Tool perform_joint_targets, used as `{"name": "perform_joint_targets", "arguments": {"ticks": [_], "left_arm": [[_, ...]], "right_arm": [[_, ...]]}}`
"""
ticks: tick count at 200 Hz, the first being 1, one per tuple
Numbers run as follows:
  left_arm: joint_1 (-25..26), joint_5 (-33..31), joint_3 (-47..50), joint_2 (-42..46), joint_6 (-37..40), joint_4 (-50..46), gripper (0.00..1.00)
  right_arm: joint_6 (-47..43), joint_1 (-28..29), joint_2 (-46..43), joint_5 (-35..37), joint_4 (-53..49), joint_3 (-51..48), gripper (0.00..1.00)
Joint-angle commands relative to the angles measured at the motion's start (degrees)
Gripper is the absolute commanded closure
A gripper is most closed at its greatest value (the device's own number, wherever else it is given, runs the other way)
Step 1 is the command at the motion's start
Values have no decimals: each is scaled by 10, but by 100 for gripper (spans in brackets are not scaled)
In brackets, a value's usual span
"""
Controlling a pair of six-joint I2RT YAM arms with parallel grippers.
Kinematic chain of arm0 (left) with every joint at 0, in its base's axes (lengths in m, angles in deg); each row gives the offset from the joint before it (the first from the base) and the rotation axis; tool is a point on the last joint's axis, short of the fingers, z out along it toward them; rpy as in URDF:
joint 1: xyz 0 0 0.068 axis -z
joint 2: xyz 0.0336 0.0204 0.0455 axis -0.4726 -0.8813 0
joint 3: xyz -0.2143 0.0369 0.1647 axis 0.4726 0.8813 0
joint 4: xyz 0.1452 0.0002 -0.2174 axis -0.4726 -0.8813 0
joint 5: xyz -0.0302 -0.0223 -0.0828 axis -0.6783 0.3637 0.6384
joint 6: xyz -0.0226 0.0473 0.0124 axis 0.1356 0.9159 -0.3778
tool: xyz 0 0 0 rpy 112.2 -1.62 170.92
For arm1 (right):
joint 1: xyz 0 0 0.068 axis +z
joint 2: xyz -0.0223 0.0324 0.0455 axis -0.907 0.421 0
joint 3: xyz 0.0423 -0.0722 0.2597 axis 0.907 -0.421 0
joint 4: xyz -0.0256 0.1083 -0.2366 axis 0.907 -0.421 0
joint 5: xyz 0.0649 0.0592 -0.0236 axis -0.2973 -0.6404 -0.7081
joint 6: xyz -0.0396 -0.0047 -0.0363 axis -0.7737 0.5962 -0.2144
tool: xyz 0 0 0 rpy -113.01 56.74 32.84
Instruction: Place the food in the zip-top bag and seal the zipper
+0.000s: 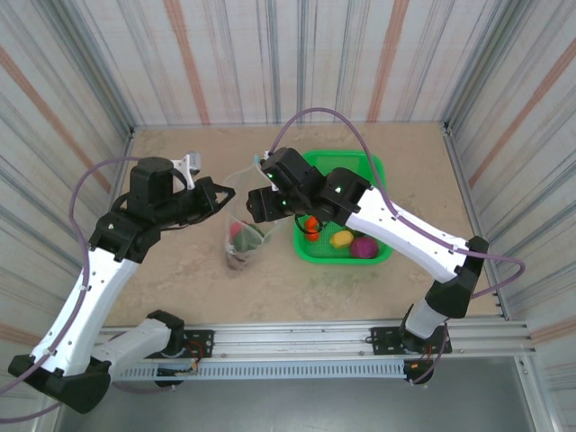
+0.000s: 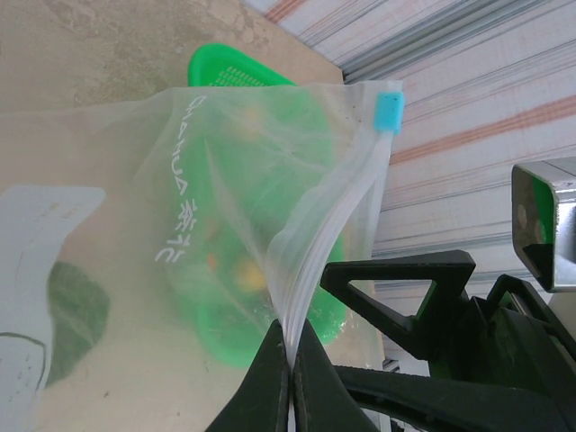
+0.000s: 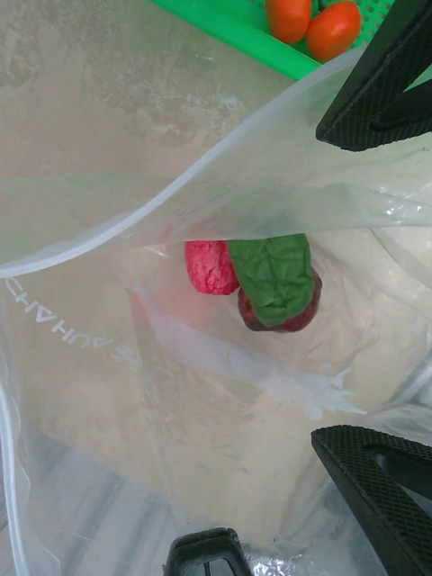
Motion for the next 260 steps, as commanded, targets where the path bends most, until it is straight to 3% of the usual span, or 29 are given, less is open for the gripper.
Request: {"name": "perform_joint_targets", "arguments": {"ticks": [1,56,99,135,181,231,260], "left_arm": [[3,4,-4,7,8,10,100],[4,-14,9,11,29,0,100],[4,-15,12,16,32,-3,100],[4,-9,10,21,41,-5,100],[6,6,20,31,43,-6,100],[8,14,36,32,51,0,100],[8,20,50,34,50,7,100]], "right_arm": [[-19,2,3,8,-15,18,18],[-59,-18,-51,-101,30,39,21],[-51,-123,-130,-138,47,-13,22],[-20,-223,-173,-91,-12,-142,22],[-27,-253,-168,-3,-54,-295,19],[-31,-290,-105,29,-7,-358,5],[-40,-308,-49,28,31,-355,4]]}}
